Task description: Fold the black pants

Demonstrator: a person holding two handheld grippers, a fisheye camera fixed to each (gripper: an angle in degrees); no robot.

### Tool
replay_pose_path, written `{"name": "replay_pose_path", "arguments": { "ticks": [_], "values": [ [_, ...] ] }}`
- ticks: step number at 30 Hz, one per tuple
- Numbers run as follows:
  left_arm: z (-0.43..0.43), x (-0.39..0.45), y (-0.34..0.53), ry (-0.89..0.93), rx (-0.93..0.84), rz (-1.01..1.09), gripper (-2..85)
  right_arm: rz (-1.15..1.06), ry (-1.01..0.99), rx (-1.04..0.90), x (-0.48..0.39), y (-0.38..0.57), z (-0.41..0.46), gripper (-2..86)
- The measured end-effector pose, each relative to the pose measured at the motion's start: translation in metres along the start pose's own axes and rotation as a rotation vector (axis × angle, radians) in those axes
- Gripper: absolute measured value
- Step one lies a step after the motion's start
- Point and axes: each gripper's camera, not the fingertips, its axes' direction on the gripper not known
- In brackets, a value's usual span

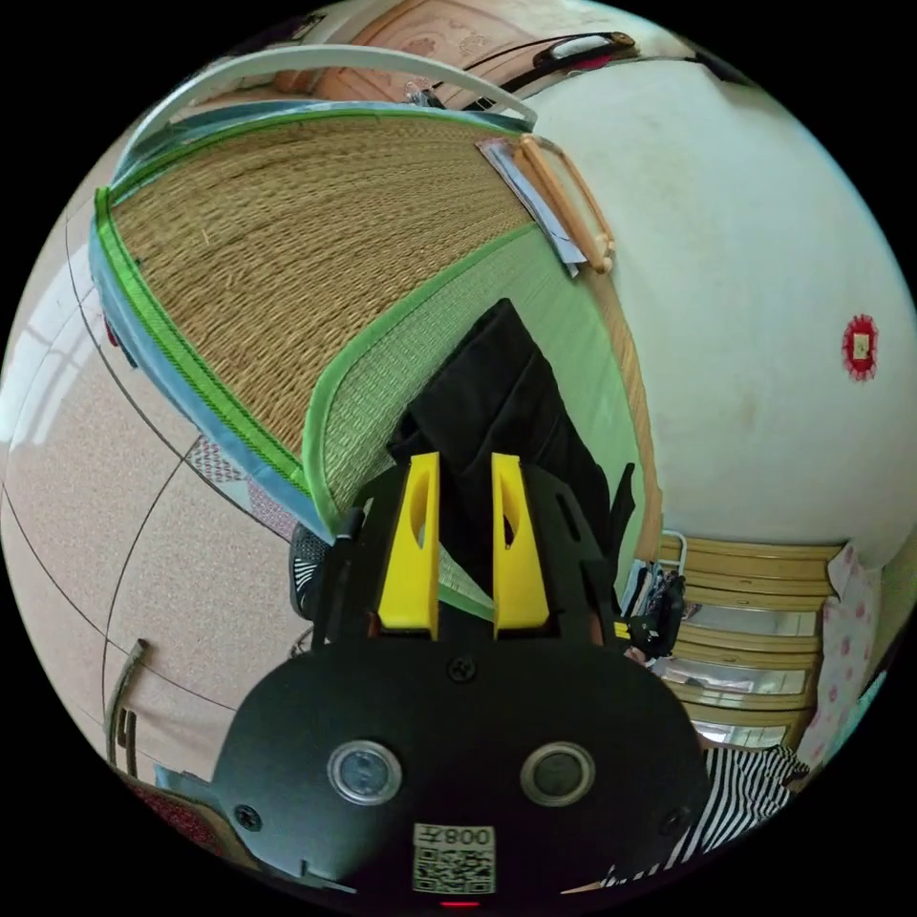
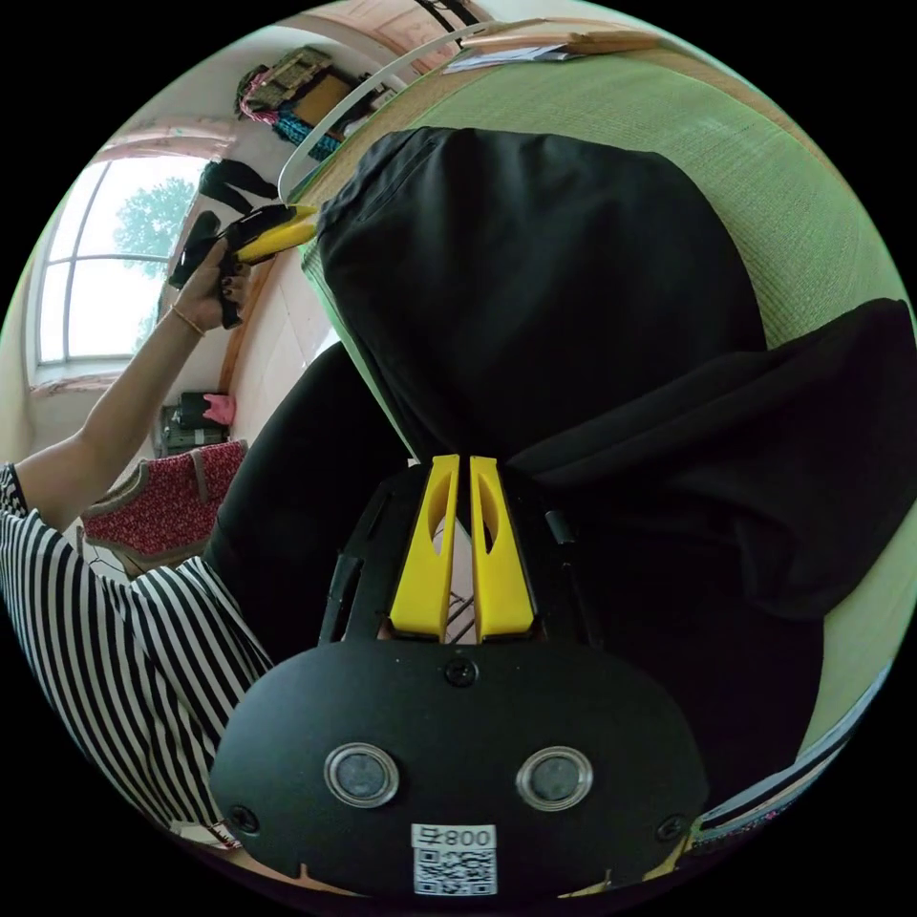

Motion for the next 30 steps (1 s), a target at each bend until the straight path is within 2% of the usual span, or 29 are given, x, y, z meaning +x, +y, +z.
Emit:
{"name": "replay_pose_path", "arguments": {
  "ticks": [3,6,10,13,16,20,24,28,30],
  "values": [
    [0.013,-0.015,-0.006,-0.011,-0.007,-0.01,5.0,0.003,-0.007,0.0,-0.011,0.003,-0.001,1.9],
    [0.001,-0.013,0.001,0.088,0.089,0.075,3.6,0.014,-0.043,0.032,-0.023,0.008,-0.011,1.8],
    [0.01,-0.032,0.022,0.042,0.153,0.125,2.9,0.016,-0.133,0.139,-0.041,0.025,-0.035,1.8],
    [0.053,-0.082,0.022,-0.03,0.082,0.053,2.8,0.025,-0.167,0.159,-0.053,0.036,-0.039,1.8],
    [0.085,-0.125,0.022,-0.014,0.074,0.0,2.7,-0.001,-0.117,0.106,-0.072,0.04,-0.029,1.9],
    [0.118,-0.157,0.025,-0.07,0.085,0.038,2.6,-0.058,-0.051,0.061,-0.101,0.041,-0.021,2.0],
    [0.146,-0.197,0.025,-0.04,0.091,0.014,2.2,-0.108,0.038,-0.017,-0.131,0.038,0.003,2.2],
    [0.16,-0.223,0.045,-0.174,0.206,0.051,1.2,-0.167,0.115,-0.015,-0.168,0.043,0.003,2.8],
    [0.175,-0.225,0.055,-0.154,0.237,0.119,1.1,-0.145,0.098,0.01,-0.177,0.047,0.001,3.3]
  ]
}}
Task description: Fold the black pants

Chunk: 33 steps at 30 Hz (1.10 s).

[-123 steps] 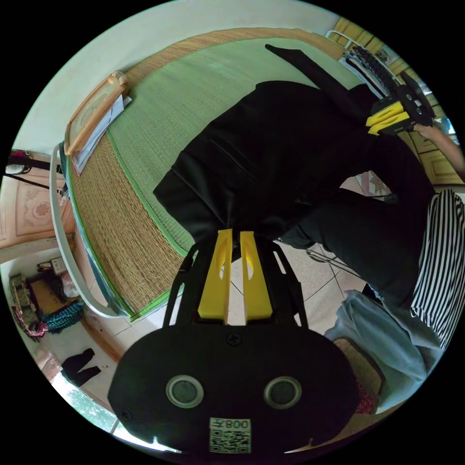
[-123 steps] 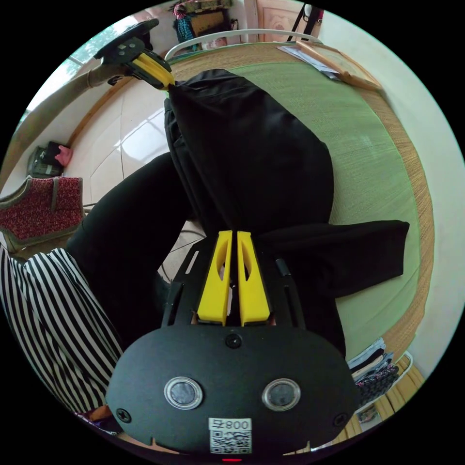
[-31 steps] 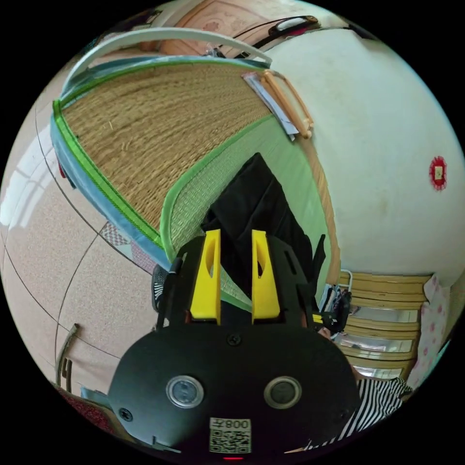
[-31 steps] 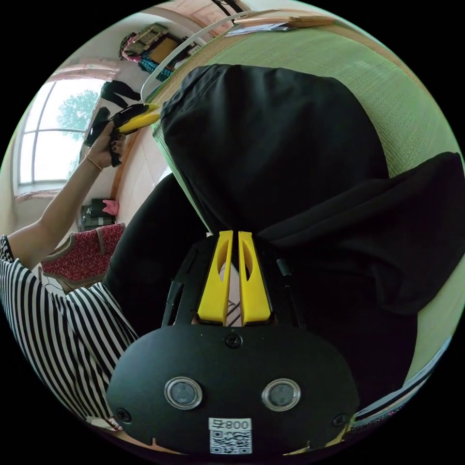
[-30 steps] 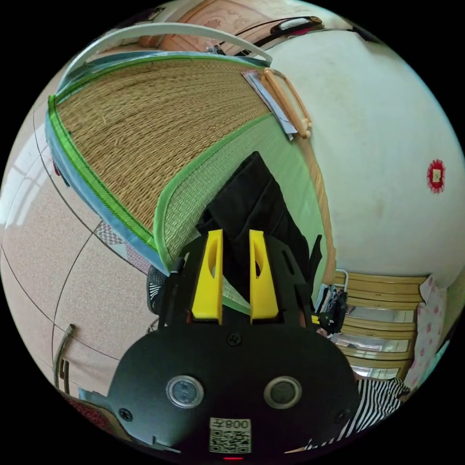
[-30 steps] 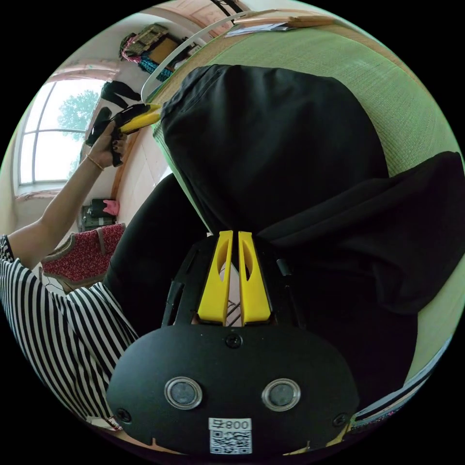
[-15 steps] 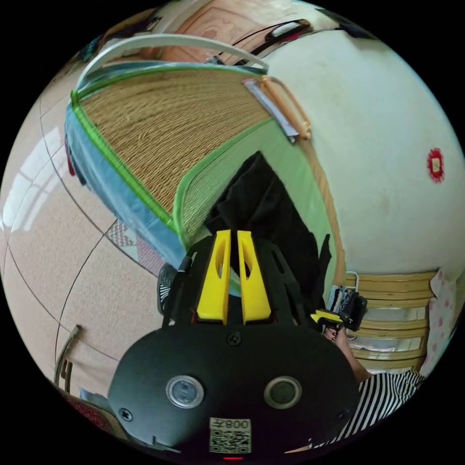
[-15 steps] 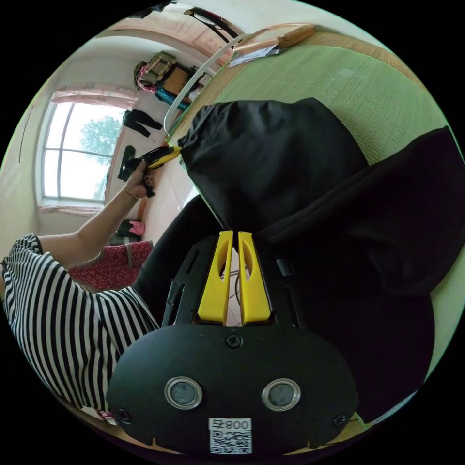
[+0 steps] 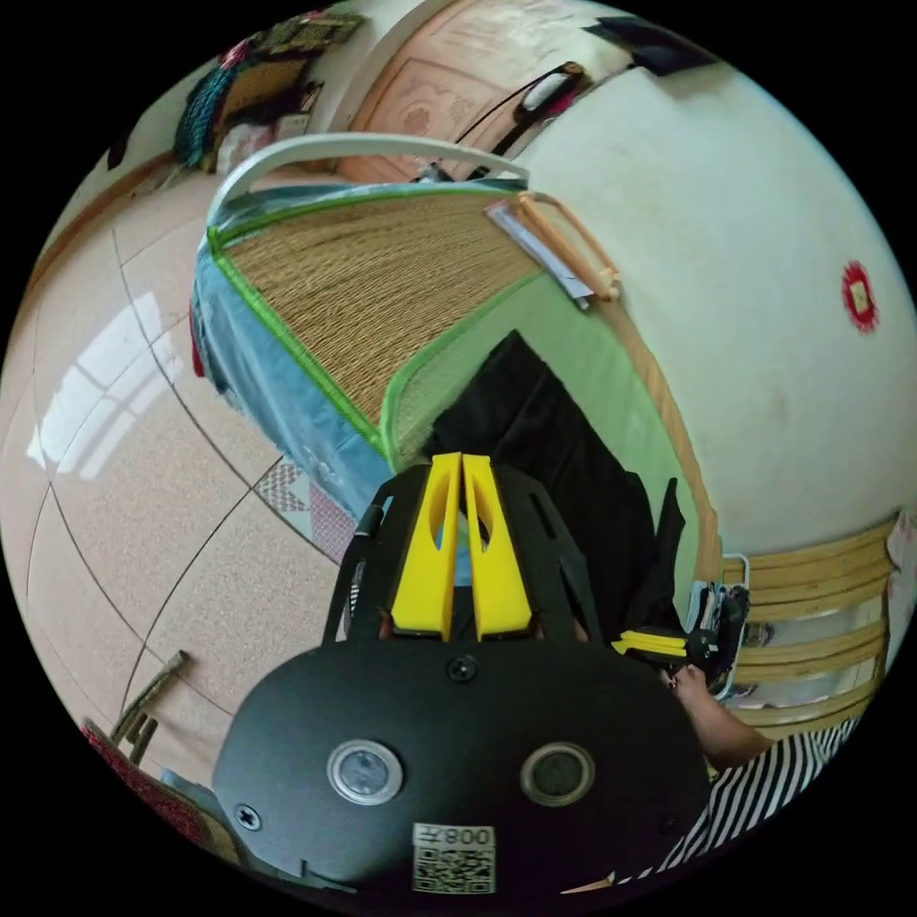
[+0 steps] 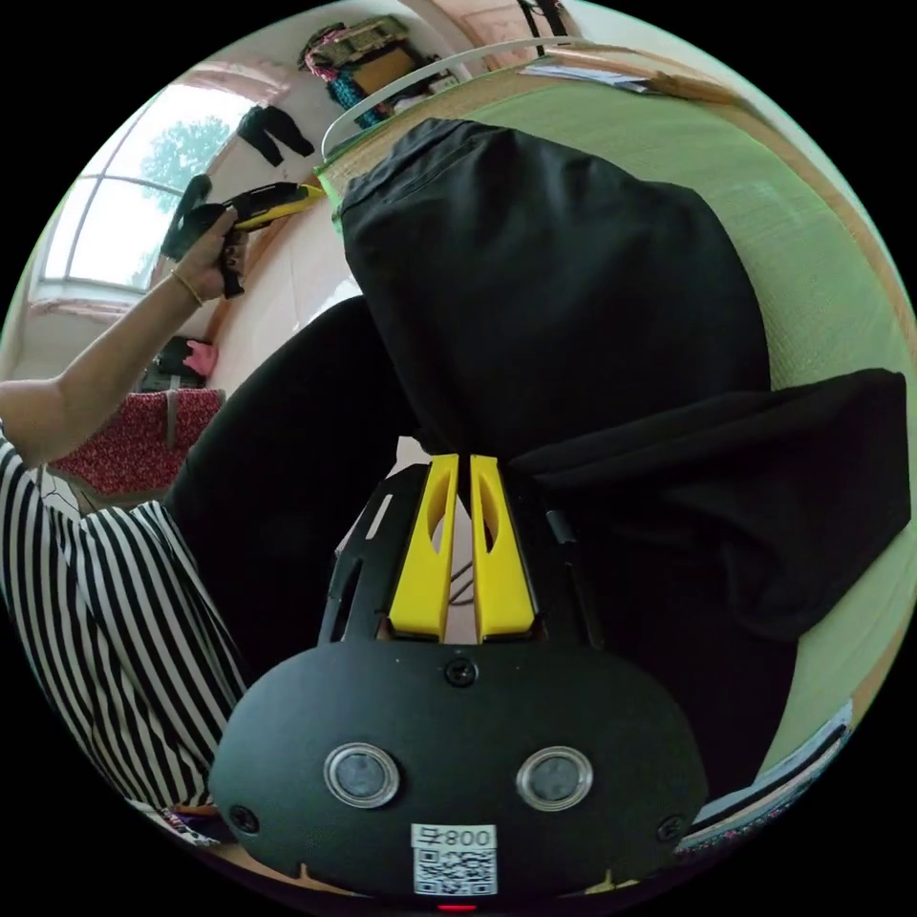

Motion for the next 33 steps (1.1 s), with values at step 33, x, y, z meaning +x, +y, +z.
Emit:
{"name": "replay_pose_path", "arguments": {
  "ticks": [33],
  "values": [
    [0.626,-0.066,0.234,0.233,-0.685,0.898,7.4,0.782,0.204,0.154,0.081,-0.092,-0.179,5.9]
  ]
}}
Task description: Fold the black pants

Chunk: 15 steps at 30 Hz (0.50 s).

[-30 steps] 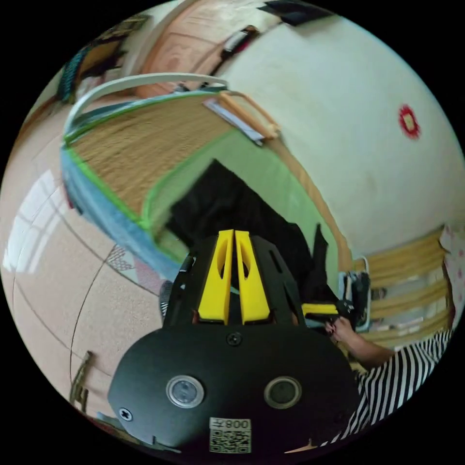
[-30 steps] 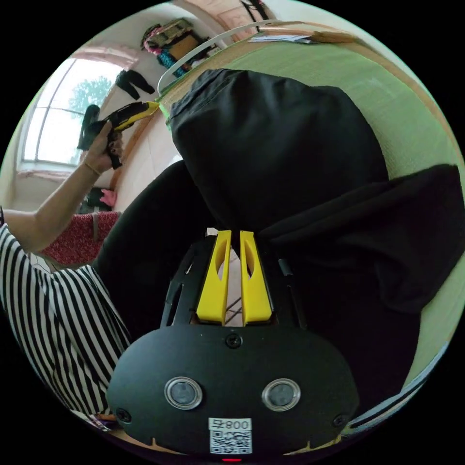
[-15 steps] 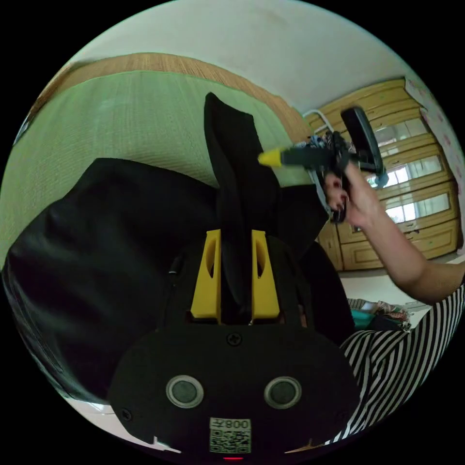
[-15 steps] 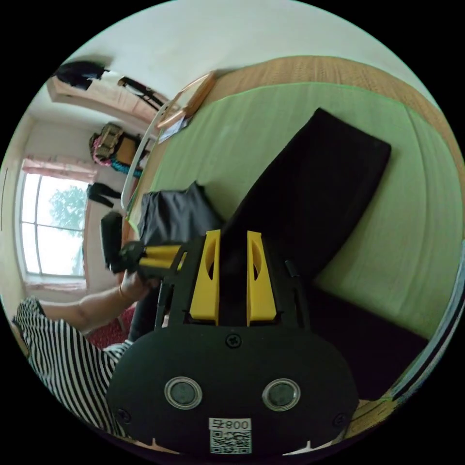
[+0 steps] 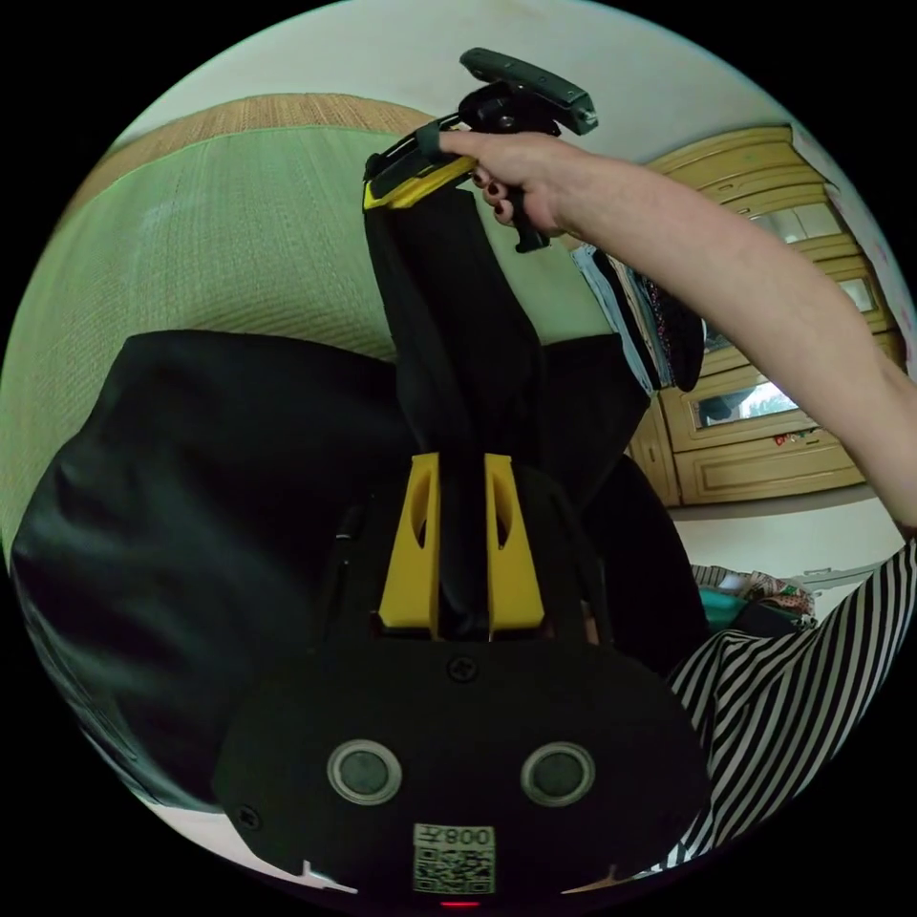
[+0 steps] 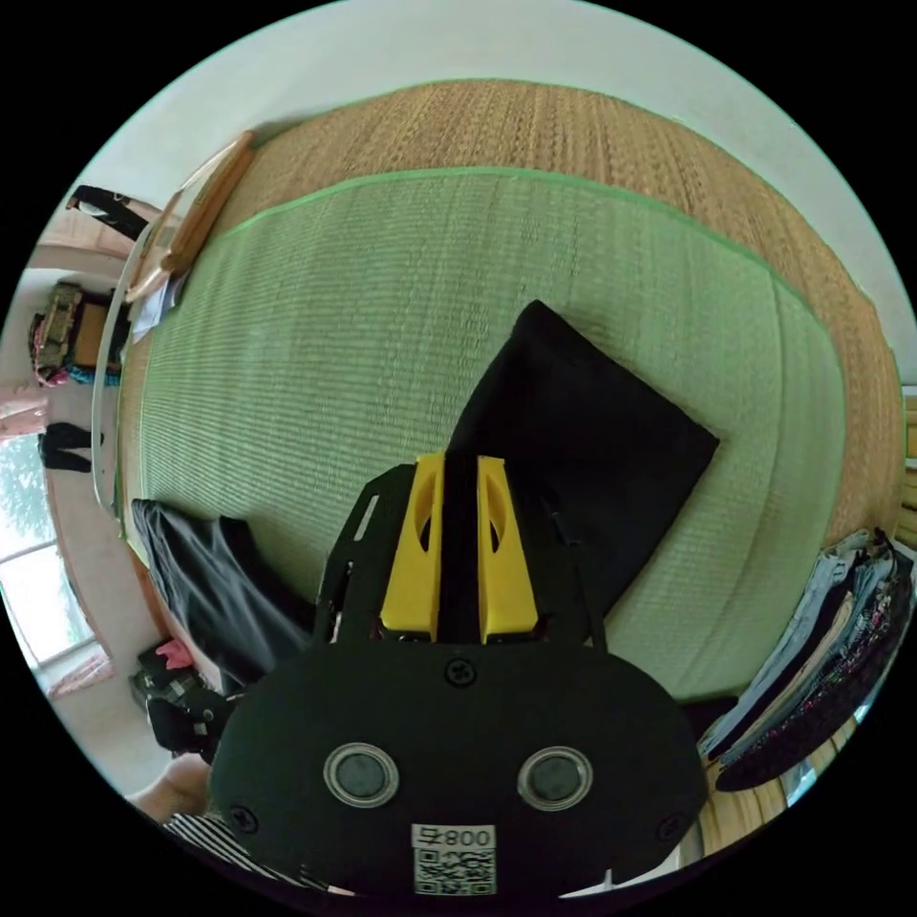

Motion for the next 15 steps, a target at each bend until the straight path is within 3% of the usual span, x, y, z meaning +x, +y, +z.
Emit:
{"name": "replay_pose_path", "arguments": {
  "ticks": [6,15],
  "values": [
    [0.07,-0.065,0.041,0.005,0.014,-0.016,3.8,-0.011,-0.099,0.002,0.016,0.024,-0.038,2.0],
    [0.142,-0.114,0.111,0.01,0.098,0.157,1.5,-0.063,-0.328,0.302,0.1,0.158,-0.19,1.0]
  ]
}}
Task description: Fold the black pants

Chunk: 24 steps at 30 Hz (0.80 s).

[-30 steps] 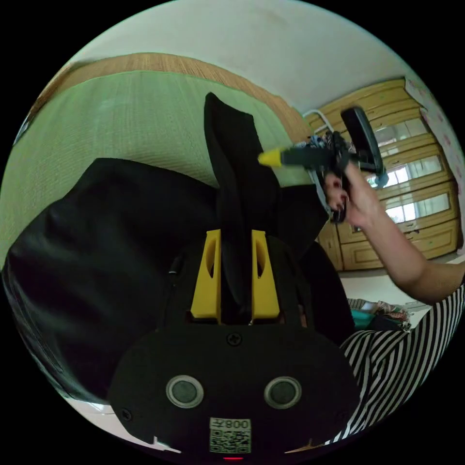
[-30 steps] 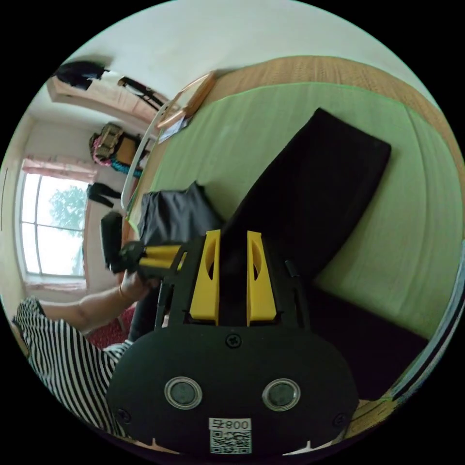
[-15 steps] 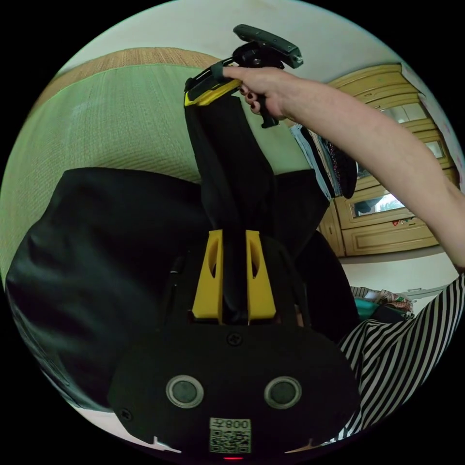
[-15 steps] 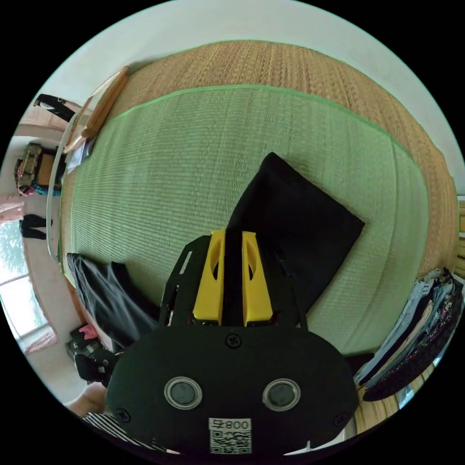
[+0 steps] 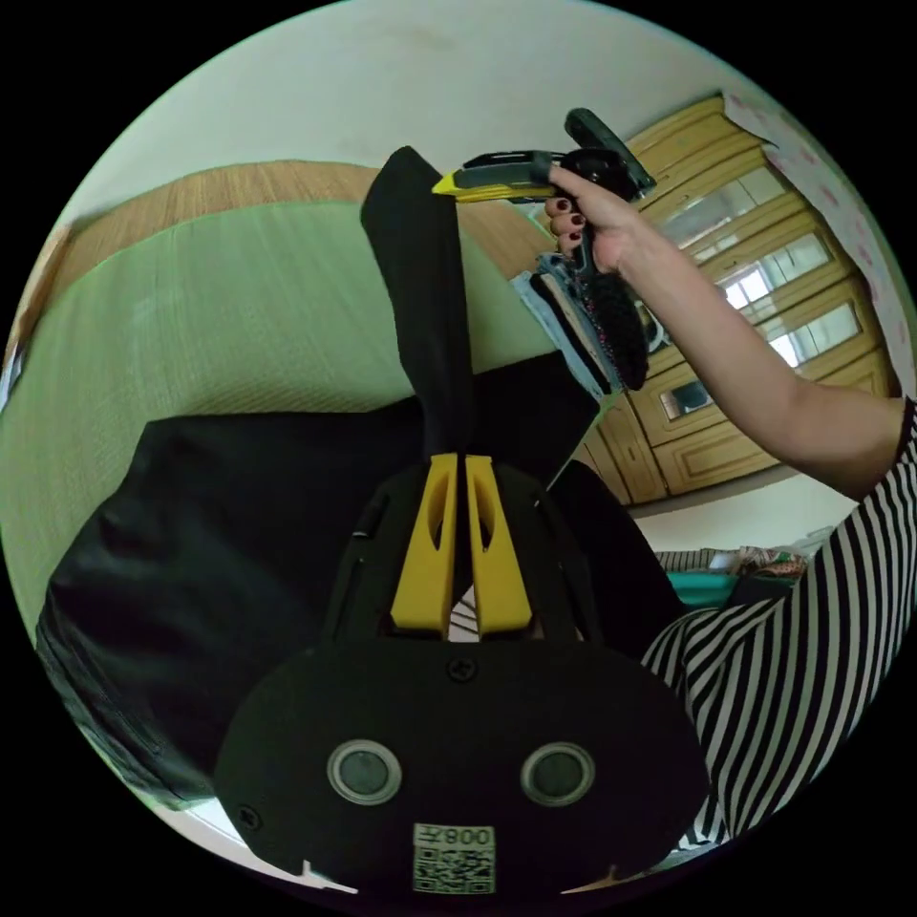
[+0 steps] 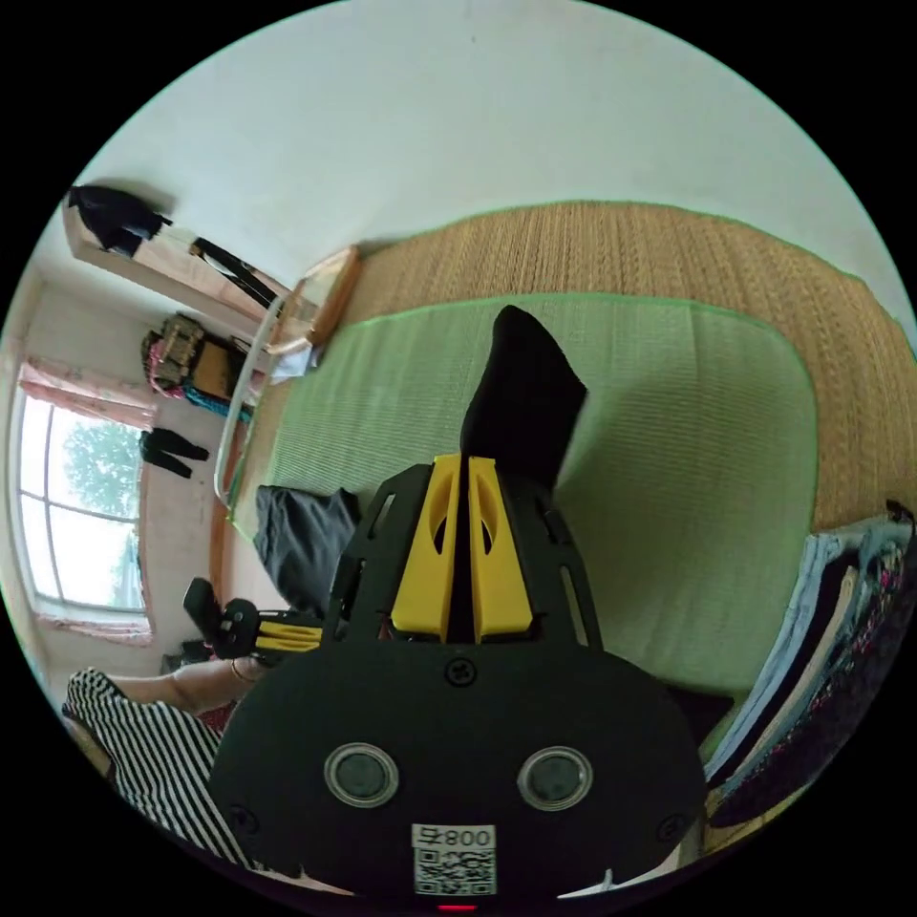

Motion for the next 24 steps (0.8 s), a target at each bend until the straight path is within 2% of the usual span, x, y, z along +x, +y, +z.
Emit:
{"name": "replay_pose_path", "arguments": {
  "ticks": [4,11,17,24],
  "values": [
    [0.053,-0.002,0.038,-0.046,-0.051,0.137,1.3,0.046,-0.084,0.133,0.034,0.078,-0.084,0.9],
    [0.202,-0.025,0.117,-0.178,-0.303,0.329,1.4,0.313,-0.148,0.212,0.124,0.219,-0.12,0.8],
    [0.311,-0.081,0.181,-0.222,-0.473,0.327,2.1,0.55,-0.243,0.166,0.199,0.32,-0.107,0.7],
    [0.362,-0.146,0.226,-0.17,-0.474,0.241,3.9,0.663,-0.359,0.181,0.257,0.37,-0.096,0.9]
  ]
}}
